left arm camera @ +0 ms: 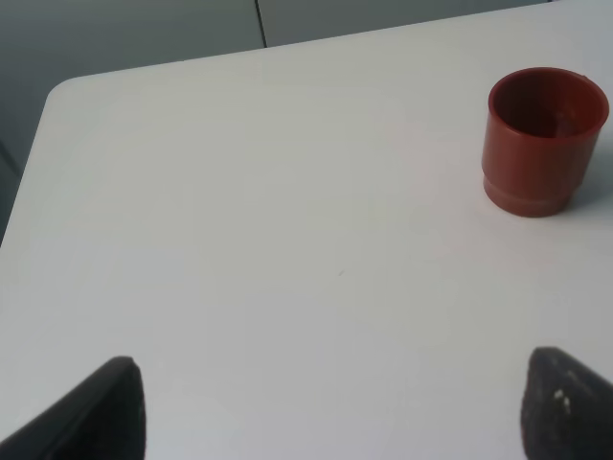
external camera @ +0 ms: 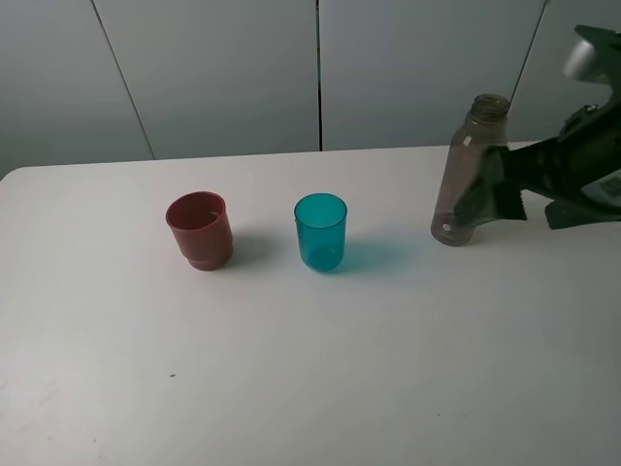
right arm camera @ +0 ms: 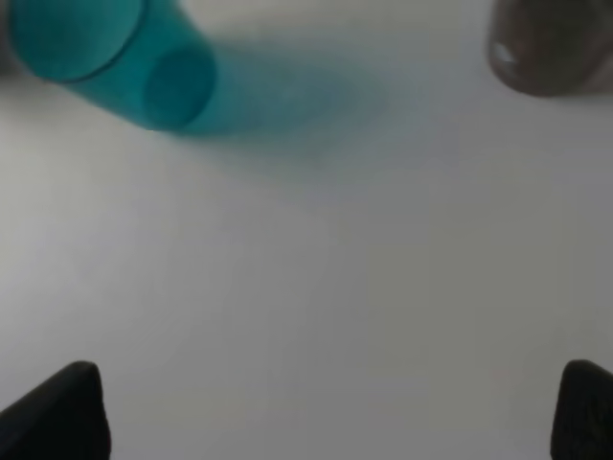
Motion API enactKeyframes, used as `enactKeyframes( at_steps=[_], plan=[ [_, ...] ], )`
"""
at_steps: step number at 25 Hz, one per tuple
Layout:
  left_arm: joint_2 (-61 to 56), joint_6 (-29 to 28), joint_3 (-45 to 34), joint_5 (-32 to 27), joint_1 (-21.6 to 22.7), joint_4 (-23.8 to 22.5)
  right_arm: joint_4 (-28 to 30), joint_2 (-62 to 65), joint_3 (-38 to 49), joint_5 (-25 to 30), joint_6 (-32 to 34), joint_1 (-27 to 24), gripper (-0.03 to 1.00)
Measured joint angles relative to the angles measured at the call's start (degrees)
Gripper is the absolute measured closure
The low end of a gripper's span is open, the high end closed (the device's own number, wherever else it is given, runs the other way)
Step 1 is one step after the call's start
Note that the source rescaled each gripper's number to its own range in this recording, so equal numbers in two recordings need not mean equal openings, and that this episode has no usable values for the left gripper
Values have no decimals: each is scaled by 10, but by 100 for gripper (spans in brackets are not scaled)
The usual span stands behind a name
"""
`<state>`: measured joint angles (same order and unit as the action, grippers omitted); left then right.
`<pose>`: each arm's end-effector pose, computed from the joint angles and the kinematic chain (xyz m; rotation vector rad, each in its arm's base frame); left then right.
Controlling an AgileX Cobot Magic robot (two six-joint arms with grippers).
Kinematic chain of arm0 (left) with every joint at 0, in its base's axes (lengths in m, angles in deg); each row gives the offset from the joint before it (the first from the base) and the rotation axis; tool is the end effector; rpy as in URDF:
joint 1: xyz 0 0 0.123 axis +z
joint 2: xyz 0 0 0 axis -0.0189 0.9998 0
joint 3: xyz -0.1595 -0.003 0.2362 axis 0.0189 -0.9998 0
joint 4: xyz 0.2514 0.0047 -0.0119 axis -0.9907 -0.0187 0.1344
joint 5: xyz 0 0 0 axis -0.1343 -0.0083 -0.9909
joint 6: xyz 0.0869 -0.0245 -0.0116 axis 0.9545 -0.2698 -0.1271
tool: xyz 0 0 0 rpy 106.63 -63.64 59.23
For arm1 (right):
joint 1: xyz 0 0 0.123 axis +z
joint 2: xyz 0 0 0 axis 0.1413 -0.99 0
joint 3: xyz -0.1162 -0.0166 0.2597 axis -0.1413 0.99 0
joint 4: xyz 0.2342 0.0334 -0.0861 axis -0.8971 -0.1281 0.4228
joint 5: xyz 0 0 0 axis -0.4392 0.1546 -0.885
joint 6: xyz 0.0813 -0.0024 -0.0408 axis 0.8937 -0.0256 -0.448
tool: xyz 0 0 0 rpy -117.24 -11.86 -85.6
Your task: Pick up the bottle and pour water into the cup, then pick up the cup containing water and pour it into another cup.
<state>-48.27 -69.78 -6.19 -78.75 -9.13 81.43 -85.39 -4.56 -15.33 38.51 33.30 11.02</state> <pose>-0.0061 0.0124 0.2792 0.0872 2.0438 0.0562 0.1816 0.0727 0.2713 -0.0809 2.6770 0.3402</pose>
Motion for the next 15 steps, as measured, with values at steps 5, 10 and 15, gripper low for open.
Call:
enactKeyframes(
  at_steps=[5, 10, 15],
  plan=[
    [0, 0, 0, 0, 0, 0, 37, 148, 0, 89, -21, -120, -3],
    [0, 0, 0, 0, 0, 0, 78, 316, 0, 121, -52, -162, -3],
    [0, 0, 0, 0, 0, 0, 115, 448, 3, 152, -64, -164, -3]
  ],
)
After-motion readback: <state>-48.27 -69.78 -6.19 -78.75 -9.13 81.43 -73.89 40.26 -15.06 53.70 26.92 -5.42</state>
